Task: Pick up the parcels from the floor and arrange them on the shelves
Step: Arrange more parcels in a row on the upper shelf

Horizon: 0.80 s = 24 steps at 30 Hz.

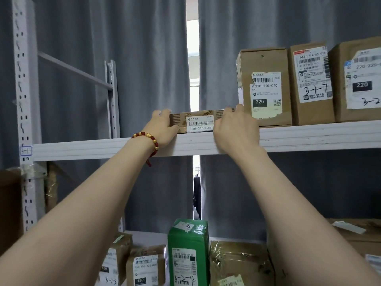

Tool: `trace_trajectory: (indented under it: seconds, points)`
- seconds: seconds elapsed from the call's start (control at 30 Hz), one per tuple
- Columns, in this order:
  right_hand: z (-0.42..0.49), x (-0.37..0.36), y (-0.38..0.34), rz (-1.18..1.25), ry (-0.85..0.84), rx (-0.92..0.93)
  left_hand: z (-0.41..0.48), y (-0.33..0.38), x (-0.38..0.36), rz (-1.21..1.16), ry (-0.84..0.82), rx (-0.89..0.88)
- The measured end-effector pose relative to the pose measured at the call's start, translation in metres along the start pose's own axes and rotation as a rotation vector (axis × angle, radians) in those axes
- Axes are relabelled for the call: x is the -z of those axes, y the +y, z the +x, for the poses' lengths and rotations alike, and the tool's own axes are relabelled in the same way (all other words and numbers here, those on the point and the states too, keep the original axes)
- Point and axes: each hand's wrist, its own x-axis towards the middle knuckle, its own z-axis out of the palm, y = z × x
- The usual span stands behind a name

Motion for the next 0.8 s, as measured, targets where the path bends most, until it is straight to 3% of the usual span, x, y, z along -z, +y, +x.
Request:
trace_trajectory:
  seconds: [0.6, 0.8]
  points:
    - [0.001, -0.001, -0.004, 0.039, -0.053, -0.029, 0.007, -0.009, -0.005, 0.020, -0.001, -0.051]
    - [-0.007, 0.006, -0.004, 0.155, 0.020, 0.001, -0.005, -0.005, -0.006, 0.065, 0.075, -0.035]
